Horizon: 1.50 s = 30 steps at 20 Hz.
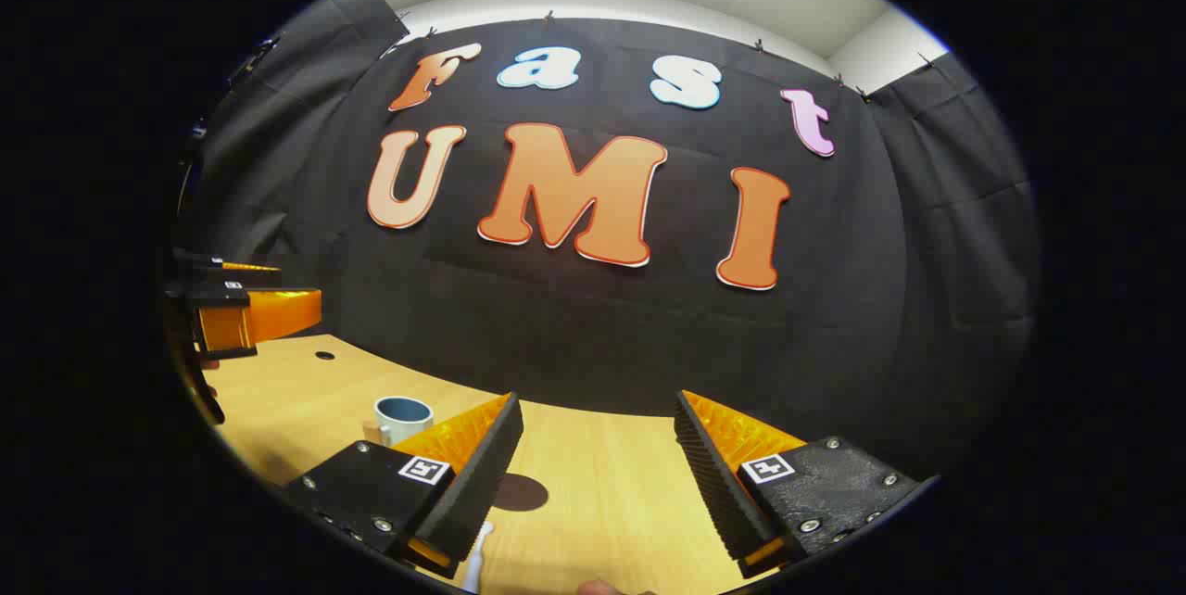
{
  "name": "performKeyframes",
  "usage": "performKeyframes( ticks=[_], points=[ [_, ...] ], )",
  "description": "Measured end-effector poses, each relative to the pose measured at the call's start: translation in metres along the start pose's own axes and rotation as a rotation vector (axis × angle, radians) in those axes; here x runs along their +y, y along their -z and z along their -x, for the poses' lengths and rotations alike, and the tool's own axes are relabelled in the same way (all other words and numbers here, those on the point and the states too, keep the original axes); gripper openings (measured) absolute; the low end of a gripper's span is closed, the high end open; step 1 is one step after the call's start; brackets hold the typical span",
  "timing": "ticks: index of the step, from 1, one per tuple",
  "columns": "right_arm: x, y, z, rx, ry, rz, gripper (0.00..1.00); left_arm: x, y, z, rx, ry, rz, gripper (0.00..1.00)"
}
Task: Put the toothbrush and toothpaste on the desktop into the cup, then pick up the cup and place it on the coaster on the desktop.
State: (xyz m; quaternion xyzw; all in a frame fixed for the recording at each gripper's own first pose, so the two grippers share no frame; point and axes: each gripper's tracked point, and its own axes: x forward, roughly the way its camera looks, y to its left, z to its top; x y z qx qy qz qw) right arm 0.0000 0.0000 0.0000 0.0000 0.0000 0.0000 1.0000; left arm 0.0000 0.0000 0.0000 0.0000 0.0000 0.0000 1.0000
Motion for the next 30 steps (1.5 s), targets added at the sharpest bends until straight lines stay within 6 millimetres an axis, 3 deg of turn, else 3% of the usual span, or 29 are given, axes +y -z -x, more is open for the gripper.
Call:
performKeyframes(
  ticks=[5, 6, 11, 16, 22, 30],
  points=[
    [0.016, 0.008, -0.013, 0.026, -0.038, -0.006, 0.98, -0.002, 0.016, -0.006, 0.036, 0.009, 0.044, 0.97],
    [0.016, 0.009, -0.014, 0.035, -0.039, -0.011, 0.99, -0.006, 0.018, -0.006, 0.041, 0.016, 0.048, 1.00],
    [0.010, 0.011, -0.012, 0.059, -0.040, -0.025, 0.98, -0.021, 0.015, -0.010, 0.042, 0.044, 0.047, 0.97],
    [0.007, 0.018, -0.009, 0.090, -0.043, -0.050, 0.98, -0.025, 0.019, -0.008, 0.056, 0.048, 0.043, 1.00],
    [0.029, 0.059, 0.002, 0.213, -0.096, -0.060, 0.98, -0.030, 0.066, -0.001, 0.185, 0.055, 0.048, 0.97],
    [0.057, 0.131, 0.024, 0.443, -0.155, -0.057, 0.98, -0.044, 0.140, 0.021, 0.381, 0.082, 0.036, 0.98]
  ],
)
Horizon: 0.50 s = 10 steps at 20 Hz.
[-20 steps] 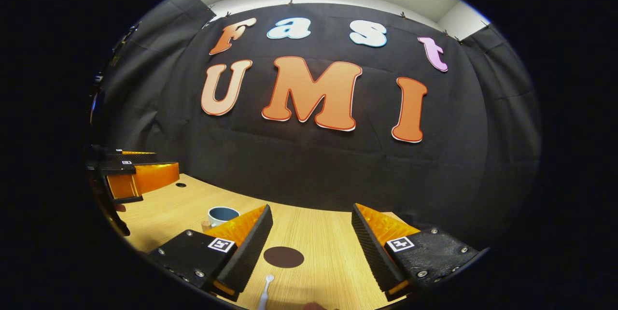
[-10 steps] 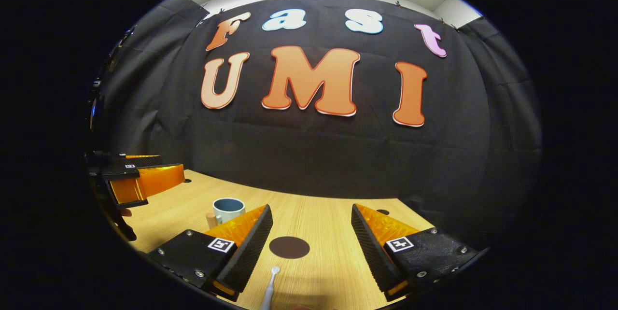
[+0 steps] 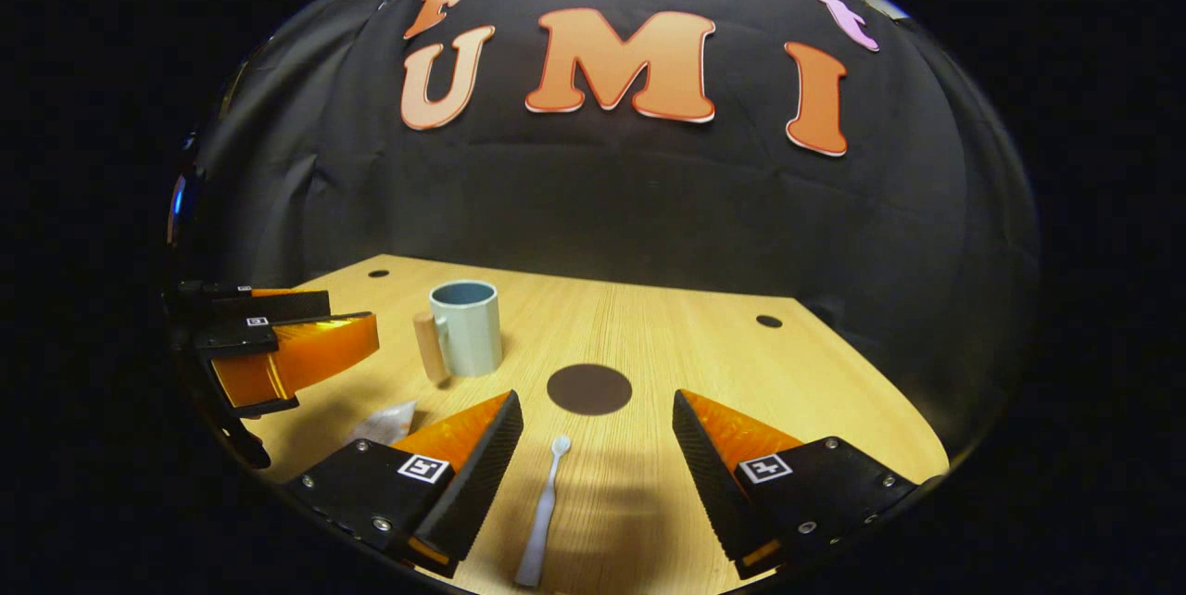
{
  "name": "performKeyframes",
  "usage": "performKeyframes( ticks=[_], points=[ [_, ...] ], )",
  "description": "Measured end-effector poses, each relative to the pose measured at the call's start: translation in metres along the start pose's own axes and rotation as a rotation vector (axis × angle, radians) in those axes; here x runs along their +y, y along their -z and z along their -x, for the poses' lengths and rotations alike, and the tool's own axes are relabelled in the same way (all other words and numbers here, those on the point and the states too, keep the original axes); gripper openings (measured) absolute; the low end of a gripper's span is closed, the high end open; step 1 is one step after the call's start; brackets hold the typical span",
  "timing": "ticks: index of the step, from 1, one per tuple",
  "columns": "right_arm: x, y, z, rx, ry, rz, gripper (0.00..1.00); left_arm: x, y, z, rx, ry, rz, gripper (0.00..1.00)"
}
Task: Put the toothbrush and toothpaste on the desktop into the cup, then pick up the cup and place it on the coaster on the desktop.
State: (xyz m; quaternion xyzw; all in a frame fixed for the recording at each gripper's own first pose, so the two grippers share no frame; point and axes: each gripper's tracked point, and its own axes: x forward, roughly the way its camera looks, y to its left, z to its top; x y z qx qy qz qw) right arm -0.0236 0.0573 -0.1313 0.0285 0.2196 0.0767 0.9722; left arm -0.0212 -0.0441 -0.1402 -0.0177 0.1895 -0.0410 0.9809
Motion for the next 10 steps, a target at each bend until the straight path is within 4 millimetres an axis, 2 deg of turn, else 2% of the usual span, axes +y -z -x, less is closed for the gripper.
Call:
performKeyframes(
  ticks=[2, 4, 8, 9, 10],
  points=[
    [0.005, 0.015, -0.007, 0.058, -0.012, 0.006, 0.98, 0.001, 0.015, -0.005, 0.049, 0.004, 0.004, 0.97],
    [0.011, 0.037, -0.005, 0.104, -0.028, 0.001, 0.97, -0.003, 0.032, -0.008, 0.099, 0.008, 0.001, 0.98],
    [0.020, 0.059, -0.010, 0.202, -0.045, -0.025, 0.95, 0.000, 0.063, -0.012, 0.205, -0.005, -0.010, 0.98],
    [0.022, 0.063, -0.010, 0.226, -0.049, -0.028, 0.95, 0.000, 0.068, -0.012, 0.230, -0.006, -0.008, 0.94],
    [0.026, 0.067, -0.010, 0.248, -0.053, -0.027, 0.95, -0.001, 0.071, -0.014, 0.249, -0.006, -0.007, 0.98]
  ],
)
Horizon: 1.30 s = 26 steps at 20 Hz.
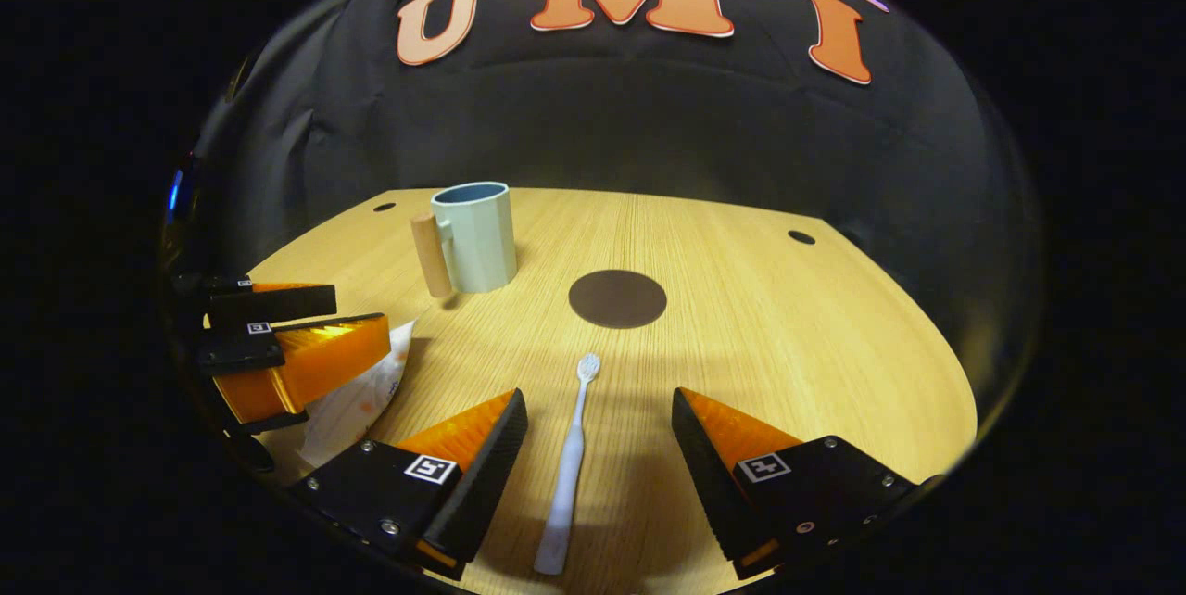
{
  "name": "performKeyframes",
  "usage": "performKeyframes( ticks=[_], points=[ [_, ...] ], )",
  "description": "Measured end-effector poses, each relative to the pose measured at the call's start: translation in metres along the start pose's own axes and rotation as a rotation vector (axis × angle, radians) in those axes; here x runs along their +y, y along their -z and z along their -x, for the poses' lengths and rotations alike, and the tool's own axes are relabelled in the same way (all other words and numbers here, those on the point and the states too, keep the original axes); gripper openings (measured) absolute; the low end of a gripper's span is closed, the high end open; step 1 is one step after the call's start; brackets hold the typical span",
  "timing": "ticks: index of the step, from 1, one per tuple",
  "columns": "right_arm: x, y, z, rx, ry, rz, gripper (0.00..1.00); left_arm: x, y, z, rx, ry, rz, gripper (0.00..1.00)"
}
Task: Put the toothbrush and toothpaste on the desktop into the cup, then pick up the cup and place it on the coaster on the desktop.
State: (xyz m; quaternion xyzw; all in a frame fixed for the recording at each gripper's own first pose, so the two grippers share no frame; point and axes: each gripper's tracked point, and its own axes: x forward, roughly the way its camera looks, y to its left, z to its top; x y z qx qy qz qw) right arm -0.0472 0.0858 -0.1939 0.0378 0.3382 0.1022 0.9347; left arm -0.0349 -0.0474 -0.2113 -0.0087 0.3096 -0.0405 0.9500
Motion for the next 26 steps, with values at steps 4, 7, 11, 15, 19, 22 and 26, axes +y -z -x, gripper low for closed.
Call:
performKeyframes(
  ticks=[4, 7, 11, 15, 19, 22, 26],
  points=[
    [0.010, 0.004, 0.001, 0.068, -0.007, 0.002, 0.89, -0.002, 0.018, -0.010, 0.083, -0.001, 0.016, 0.98],
    [0.014, -0.010, 0.010, 0.086, -0.050, 0.010, 0.74, -0.007, 0.033, -0.017, 0.144, -0.004, 0.044, 0.98],
    [0.037, -0.013, 0.013, 0.097, -0.083, 0.032, 0.43, -0.009, 0.040, -0.016, 0.190, -0.011, 0.060, 0.98],
    [0.044, -0.013, 0.012, 0.092, -0.074, 0.044, 0.12, -0.009, 0.040, -0.016, 0.208, -0.027, 0.041, 0.98],
    [0.046, -0.015, 0.012, 0.104, -0.100, -0.050, 0.05, -0.008, 0.038, -0.015, 0.215, -0.038, 0.037, 0.98],
    [0.045, -0.033, 0.018, 0.051, -0.113, -0.028, 0.05, 0.000, 0.042, -0.018, 0.228, -0.082, 0.023, 0.86],
    [0.041, -0.054, 0.026, -0.005, -0.118, -0.030, 0.04, 0.000, 0.039, -0.018, 0.239, -0.100, 0.048, 0.55]
  ],
)
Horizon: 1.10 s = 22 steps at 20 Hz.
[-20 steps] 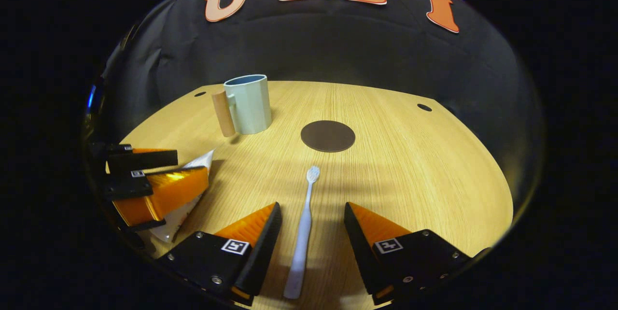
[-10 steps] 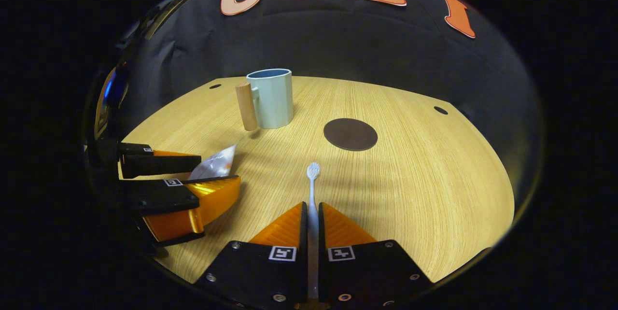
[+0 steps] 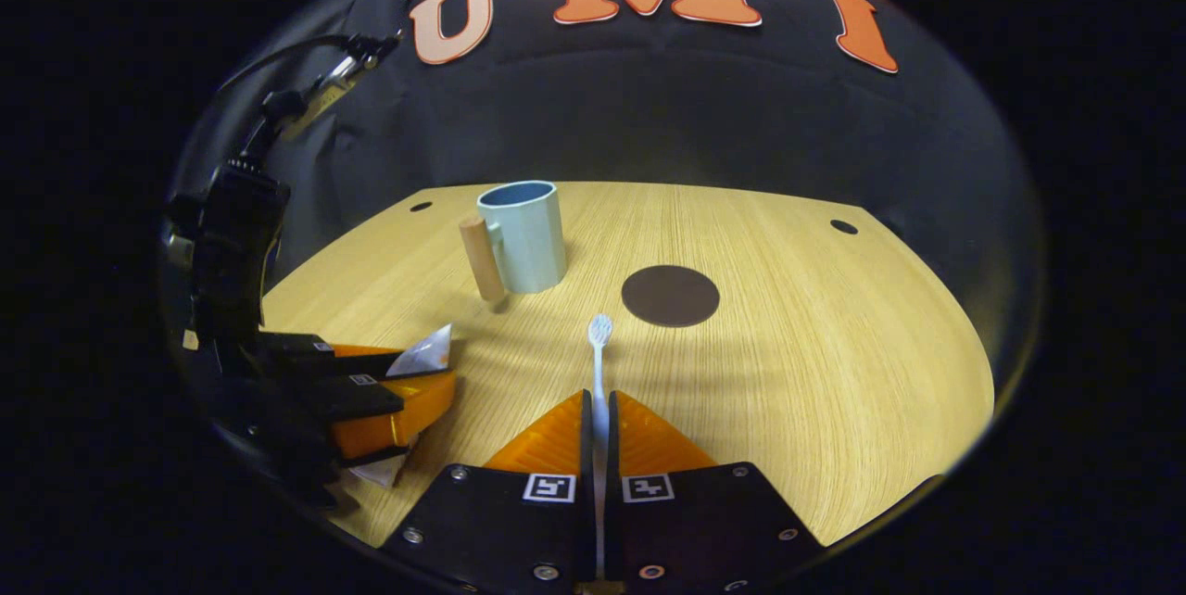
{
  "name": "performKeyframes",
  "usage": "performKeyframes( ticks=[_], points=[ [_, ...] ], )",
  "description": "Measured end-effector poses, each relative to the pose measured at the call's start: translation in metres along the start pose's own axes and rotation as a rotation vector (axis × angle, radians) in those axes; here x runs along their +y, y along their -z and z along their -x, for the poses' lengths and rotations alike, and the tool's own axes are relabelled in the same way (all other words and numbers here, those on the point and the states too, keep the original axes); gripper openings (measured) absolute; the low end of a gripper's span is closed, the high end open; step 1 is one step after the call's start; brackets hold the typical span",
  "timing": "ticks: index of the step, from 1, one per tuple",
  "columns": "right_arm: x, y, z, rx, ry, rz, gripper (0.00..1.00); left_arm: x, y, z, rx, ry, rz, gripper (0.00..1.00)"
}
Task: Put the toothbrush and toothpaste on the desktop into the cup, then pick up the cup and place it on the coaster on the desktop.
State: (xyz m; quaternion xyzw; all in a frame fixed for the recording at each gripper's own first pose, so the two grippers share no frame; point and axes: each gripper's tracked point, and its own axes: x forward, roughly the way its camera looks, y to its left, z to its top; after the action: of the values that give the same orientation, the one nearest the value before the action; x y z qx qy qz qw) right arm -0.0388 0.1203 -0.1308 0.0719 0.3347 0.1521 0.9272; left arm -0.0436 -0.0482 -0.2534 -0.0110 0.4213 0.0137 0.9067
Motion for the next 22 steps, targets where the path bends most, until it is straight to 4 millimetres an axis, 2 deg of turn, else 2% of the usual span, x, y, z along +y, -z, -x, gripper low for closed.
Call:
performKeyframes(
  ticks=[3, 4, 6, 11, 15, 20, 22],
  points=[
    [-0.005, -0.011, 0.004, -0.034, 0.003, -0.020, 0.04, 0.000, 0.005, 0.001, 0.001, 0.010, 0.016, 0.23],
    [-0.007, -0.015, 0.005, -0.044, 0.002, -0.026, 0.04, -0.002, 0.003, 0.003, -0.005, 0.021, 0.024, 0.23],
    [-0.012, -0.020, 0.009, -0.063, 0.002, -0.032, 0.04, -0.009, 0.003, 0.003, -0.017, 0.063, 0.034, 0.13],
    [-0.016, -0.033, 0.017, -0.120, -0.004, -0.027, 0.04, -0.018, -0.008, 0.012, -0.097, 0.115, 0.033, 0.13],
    [-0.017, -0.048, 0.020, -0.169, -0.016, -0.029, 0.04, -0.026, -0.030, 0.023, -0.220, 0.195, 0.058, 0.13],
    [-0.018, -0.060, 0.022, -0.204, -0.025, -0.048, 0.04, -0.020, -0.054, 0.046, -0.347, 0.231, 0.026, 0.12],
    [-0.018, -0.061, 0.023, -0.209, -0.026, -0.052, 0.04, -0.024, -0.054, 0.048, -0.352, 0.254, 0.025, 0.09]
  ],
)
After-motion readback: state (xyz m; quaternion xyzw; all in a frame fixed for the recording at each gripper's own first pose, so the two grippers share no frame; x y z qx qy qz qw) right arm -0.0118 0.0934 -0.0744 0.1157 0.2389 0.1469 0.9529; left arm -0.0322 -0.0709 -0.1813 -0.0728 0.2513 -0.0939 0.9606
